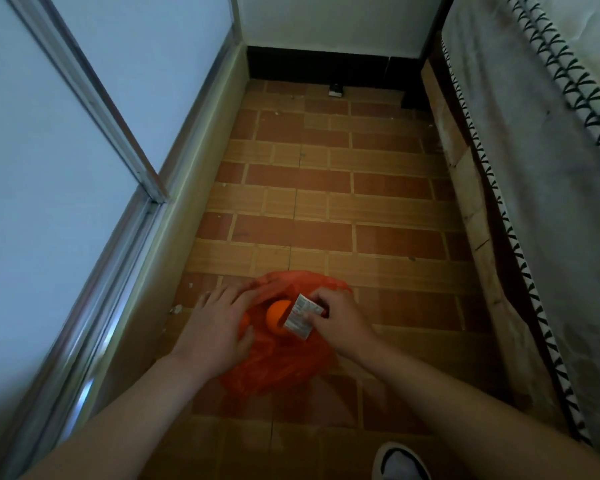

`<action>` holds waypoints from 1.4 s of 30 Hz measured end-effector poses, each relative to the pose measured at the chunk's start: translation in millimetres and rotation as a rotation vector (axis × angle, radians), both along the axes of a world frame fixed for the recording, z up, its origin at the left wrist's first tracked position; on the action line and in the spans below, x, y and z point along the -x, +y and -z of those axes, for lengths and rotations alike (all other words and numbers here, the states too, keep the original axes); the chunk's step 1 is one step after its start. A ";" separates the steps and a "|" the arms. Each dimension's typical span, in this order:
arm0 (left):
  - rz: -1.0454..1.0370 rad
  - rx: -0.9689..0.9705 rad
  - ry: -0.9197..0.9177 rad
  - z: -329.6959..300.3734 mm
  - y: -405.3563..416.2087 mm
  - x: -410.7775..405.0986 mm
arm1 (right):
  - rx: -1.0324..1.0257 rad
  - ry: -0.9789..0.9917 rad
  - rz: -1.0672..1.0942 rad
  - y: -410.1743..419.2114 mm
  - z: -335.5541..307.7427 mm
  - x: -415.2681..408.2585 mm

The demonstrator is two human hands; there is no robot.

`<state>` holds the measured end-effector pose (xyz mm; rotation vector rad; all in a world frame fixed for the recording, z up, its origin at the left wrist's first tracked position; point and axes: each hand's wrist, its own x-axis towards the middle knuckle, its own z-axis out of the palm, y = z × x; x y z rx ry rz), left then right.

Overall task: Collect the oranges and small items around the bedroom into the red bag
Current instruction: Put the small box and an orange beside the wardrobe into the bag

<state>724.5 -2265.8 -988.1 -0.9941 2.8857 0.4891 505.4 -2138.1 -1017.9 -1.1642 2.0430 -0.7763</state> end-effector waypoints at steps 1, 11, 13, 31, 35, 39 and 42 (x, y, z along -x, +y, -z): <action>-0.005 -0.004 -0.025 0.5 -1.2 -5.4 | -0.033 0.000 -0.031 -2.2 3.7 -4.8; -0.038 -0.031 -0.032 -2.4 -10.0 -41.4 | -0.157 0.116 -0.227 -23.8 16.1 -34.2; -0.030 -0.031 -0.007 -1.1 -10.2 -43.1 | -0.142 0.119 -0.209 -23.5 14.9 -33.3; 0.271 -0.103 -0.137 1.5 15.1 -12.0 | -0.139 0.065 0.214 -2.2 37.0 32.6; 0.258 -0.042 -0.037 4.0 10.1 -8.5 | -0.095 0.075 0.190 -2.1 32.8 27.6; 0.220 0.037 0.111 3.9 5.6 -0.8 | -0.046 0.070 0.187 -4.4 26.3 25.8; 0.185 0.023 0.151 1.5 3.2 1.8 | -0.007 0.049 0.195 -3.4 23.3 25.3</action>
